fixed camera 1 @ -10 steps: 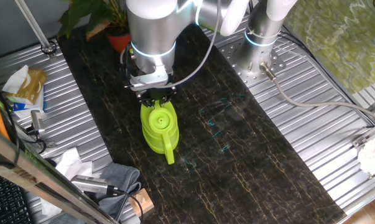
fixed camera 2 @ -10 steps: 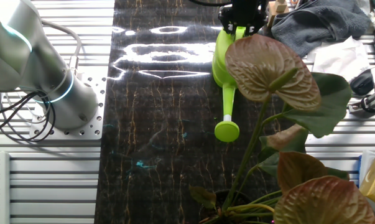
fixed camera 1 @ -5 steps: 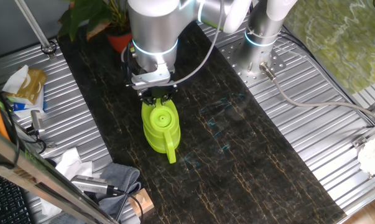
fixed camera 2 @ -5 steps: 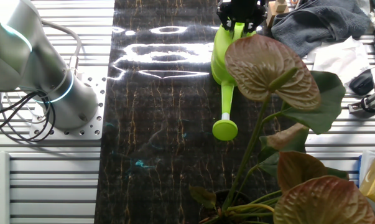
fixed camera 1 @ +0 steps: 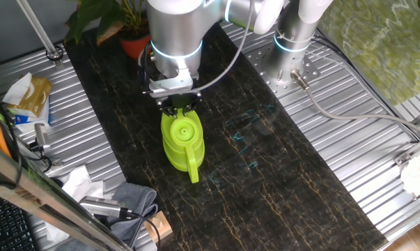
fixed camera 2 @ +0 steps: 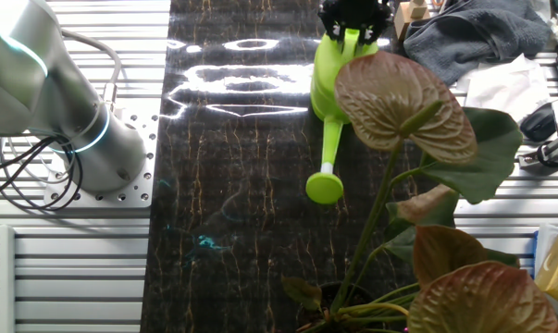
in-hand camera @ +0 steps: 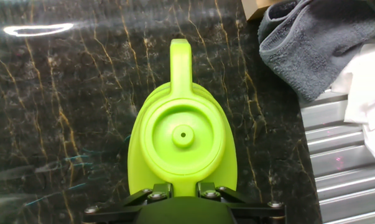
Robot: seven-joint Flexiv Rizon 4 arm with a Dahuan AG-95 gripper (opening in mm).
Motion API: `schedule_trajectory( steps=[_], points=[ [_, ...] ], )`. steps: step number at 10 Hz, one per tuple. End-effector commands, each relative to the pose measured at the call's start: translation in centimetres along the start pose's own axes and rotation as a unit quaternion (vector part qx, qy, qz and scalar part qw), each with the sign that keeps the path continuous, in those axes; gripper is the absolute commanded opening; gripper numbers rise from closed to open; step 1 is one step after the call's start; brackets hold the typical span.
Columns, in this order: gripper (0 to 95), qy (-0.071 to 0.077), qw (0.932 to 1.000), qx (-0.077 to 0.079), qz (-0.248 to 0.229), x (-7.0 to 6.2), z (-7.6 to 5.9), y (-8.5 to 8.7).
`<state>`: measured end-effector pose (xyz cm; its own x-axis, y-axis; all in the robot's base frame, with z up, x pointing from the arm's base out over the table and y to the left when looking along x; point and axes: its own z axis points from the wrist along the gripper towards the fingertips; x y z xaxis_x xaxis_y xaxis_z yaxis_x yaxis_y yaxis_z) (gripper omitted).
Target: Water the plant
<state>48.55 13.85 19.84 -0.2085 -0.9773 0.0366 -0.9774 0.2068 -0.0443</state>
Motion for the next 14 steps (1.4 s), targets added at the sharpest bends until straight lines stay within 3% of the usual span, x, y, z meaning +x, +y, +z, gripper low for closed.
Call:
schedule_trajectory(
  steps=[1, 4, 14],
  points=[
    [0.0, 0.0, 1.0, 0.001, 0.004, -0.7, -0.1, 0.3],
    [0.0, -0.012, 0.9998, 0.003, 0.014, -2.6, 0.1, 1.1],
    [0.0, 0.003, 0.9992, 0.006, 0.039, -2.7, 0.1, 1.2]
  ],
)
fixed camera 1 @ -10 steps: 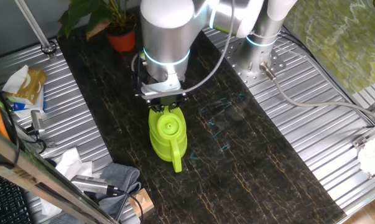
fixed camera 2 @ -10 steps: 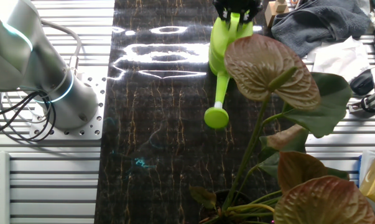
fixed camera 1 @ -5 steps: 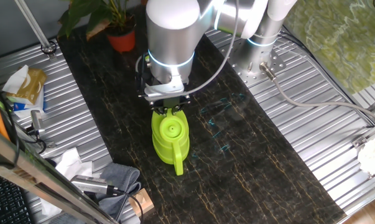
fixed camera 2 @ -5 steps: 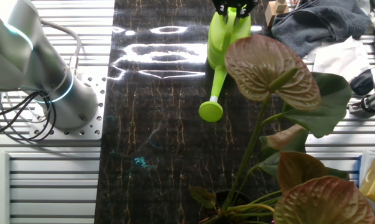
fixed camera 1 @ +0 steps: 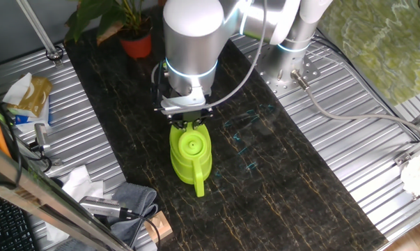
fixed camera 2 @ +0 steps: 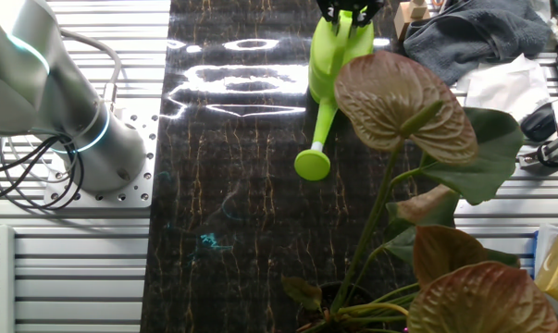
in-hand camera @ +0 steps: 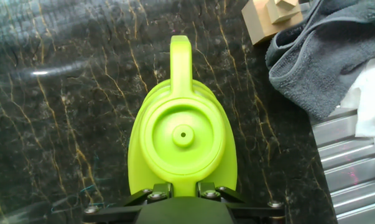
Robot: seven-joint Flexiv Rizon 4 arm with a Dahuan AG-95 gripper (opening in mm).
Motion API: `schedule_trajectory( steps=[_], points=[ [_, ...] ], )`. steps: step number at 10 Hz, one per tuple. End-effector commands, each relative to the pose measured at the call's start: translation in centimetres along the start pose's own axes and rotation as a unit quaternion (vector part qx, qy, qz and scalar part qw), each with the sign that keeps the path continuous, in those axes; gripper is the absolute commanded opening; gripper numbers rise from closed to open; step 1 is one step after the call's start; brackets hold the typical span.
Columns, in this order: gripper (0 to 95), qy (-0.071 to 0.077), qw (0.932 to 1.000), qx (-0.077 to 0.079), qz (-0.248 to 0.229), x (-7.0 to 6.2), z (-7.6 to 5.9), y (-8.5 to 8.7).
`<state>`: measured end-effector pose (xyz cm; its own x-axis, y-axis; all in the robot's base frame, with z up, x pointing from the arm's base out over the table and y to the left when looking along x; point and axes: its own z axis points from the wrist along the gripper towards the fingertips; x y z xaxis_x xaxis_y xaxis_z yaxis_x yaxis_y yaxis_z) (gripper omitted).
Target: Water the plant
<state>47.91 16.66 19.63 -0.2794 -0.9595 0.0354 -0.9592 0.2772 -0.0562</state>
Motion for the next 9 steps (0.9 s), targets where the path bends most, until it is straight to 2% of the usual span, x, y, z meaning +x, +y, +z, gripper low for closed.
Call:
schedule_trajectory(
  steps=[1, 5, 7, 9],
  points=[
    [0.0, 0.001, 1.0, 0.001, 0.005, -0.07, 0.0, -0.04],
    [0.0, 0.0, 0.9999, 0.0, 0.017, -0.07, 0.0, -0.04],
    [0.0, 0.008, 0.9998, 0.004, 0.02, -0.07, 0.0, -0.04],
    [0.0, 0.009, 0.9997, 0.004, 0.023, -0.07, 0.0, -0.04]
  ],
)
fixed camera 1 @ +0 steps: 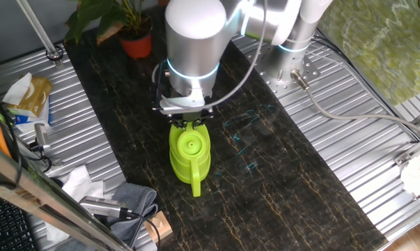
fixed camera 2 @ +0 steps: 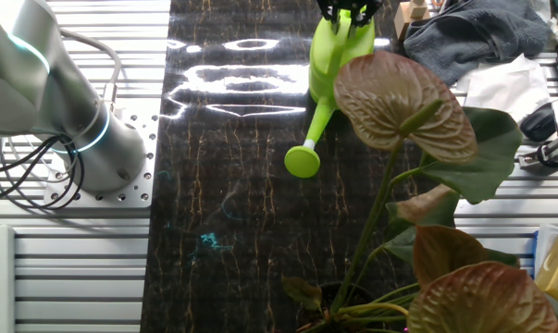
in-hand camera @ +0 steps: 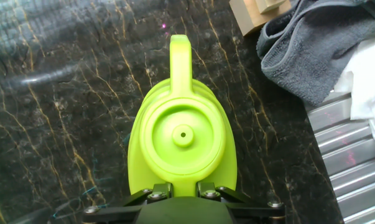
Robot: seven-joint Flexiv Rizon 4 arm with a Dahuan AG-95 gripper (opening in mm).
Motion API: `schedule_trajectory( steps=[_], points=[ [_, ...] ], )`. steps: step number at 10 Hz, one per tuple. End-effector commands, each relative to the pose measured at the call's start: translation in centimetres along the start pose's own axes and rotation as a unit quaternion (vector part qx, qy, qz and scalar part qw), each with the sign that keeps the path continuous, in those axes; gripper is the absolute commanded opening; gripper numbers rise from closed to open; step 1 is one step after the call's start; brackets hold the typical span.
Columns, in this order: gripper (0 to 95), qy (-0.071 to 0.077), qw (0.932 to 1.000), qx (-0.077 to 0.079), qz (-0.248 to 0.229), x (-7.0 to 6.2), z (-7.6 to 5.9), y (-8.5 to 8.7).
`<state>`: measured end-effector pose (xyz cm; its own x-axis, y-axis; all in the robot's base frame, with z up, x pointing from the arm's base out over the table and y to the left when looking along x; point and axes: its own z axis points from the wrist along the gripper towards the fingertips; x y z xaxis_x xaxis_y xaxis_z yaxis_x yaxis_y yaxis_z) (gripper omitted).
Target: Water the plant
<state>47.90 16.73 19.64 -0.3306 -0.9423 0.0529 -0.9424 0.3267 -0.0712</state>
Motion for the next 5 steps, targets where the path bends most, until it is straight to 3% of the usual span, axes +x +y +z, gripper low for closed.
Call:
schedule_trajectory(
  steps=[1, 5],
  points=[
    [0.0, -0.012, 0.9998, -0.01, -0.015, -0.01, 0.01, -0.06],
    [0.0, -0.017, 0.9984, -0.017, -0.052, -0.01, 0.01, -0.06]
  ],
)
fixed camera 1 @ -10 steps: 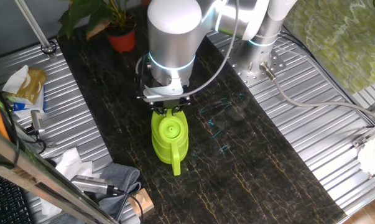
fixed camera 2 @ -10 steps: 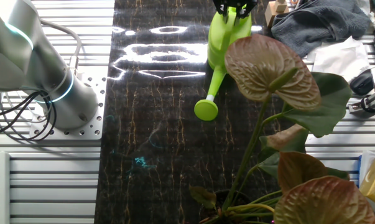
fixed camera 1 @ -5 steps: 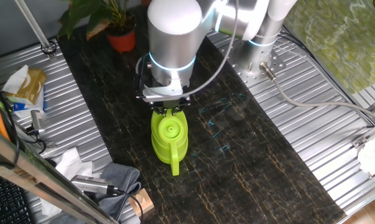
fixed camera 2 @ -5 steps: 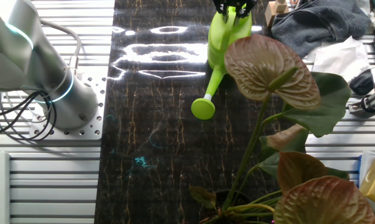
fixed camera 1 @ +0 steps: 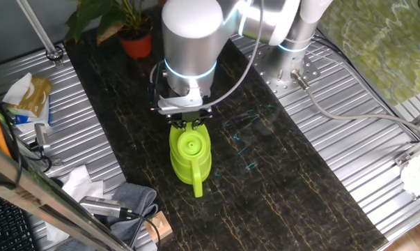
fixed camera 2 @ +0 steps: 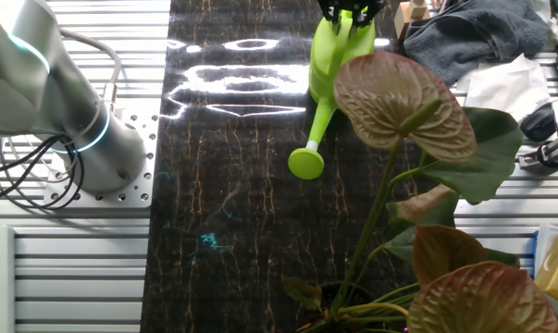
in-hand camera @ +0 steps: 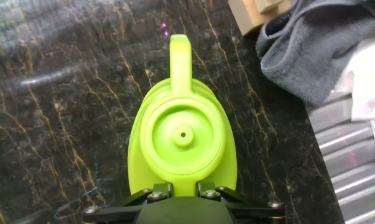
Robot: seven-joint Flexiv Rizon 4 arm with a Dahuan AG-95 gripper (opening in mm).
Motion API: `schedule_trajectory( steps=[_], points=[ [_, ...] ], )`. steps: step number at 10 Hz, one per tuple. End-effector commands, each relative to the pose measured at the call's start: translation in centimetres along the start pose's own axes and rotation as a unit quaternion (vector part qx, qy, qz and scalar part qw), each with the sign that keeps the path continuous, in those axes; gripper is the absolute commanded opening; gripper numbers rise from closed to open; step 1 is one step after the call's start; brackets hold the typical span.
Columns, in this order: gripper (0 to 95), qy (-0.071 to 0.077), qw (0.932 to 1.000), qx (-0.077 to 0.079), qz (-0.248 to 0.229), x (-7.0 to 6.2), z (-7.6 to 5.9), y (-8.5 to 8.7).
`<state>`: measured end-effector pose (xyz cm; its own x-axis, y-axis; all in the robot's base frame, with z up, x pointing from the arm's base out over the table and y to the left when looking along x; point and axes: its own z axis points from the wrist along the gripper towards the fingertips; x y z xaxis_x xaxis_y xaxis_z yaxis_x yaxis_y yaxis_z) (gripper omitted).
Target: Water the plant
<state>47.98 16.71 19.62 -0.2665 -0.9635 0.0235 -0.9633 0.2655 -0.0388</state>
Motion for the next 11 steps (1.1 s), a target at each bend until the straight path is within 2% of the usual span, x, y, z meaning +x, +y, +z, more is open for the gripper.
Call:
schedule_trajectory(
  steps=[1, 4, 8, 11],
  points=[
    [0.0, -0.001, 0.9997, -0.002, -0.024, 0.0, -0.02, 0.01],
    [0.0, -0.001, 0.999, -0.007, -0.045, 0.0, -0.02, 0.01],
    [0.0, -0.002, 0.9992, -0.012, -0.039, 0.0, -0.02, 0.01],
    [0.0, 0.006, 0.9974, -0.009, -0.071, 0.0, -0.02, 0.01]
  ],
)
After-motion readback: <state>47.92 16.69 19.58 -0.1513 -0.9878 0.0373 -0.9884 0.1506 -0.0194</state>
